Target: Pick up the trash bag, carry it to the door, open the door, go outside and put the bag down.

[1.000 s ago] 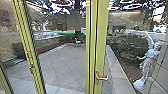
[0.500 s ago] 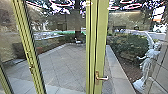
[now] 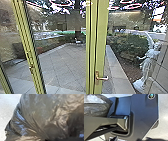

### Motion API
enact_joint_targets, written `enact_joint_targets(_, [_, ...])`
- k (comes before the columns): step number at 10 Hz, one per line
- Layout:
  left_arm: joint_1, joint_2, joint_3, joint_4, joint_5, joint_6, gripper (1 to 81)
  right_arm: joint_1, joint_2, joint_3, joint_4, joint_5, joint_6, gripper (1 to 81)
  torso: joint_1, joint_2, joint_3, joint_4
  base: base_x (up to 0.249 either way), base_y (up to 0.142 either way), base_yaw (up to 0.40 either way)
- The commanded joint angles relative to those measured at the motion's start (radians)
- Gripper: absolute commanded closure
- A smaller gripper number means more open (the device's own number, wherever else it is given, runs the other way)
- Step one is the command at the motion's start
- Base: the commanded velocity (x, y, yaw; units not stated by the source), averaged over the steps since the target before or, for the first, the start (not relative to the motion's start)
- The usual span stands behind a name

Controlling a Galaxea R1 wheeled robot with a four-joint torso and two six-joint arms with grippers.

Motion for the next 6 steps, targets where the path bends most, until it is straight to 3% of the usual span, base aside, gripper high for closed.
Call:
enact_joint_targets(1, [-0.049, -0.047, 0.071, -0.007, 0.079, 0.001, 81.1, 0.031, -0.157, 0.221, -0.001, -0.046, 0.001, 1.0, 0.000, 0.000, 0.000, 0.000, 0.000, 0.000, 0.000])
enact_joint_targets(6, [-0.050, -0.061, 0.097, -0.007, 0.077, -0.002, 81.1, 0.023, -0.315, 0.491, -0.005, -0.026, -0.001, 1.0, 0.000, 0.000, 0.000, 0.000, 0.000, 0.000, 0.000])
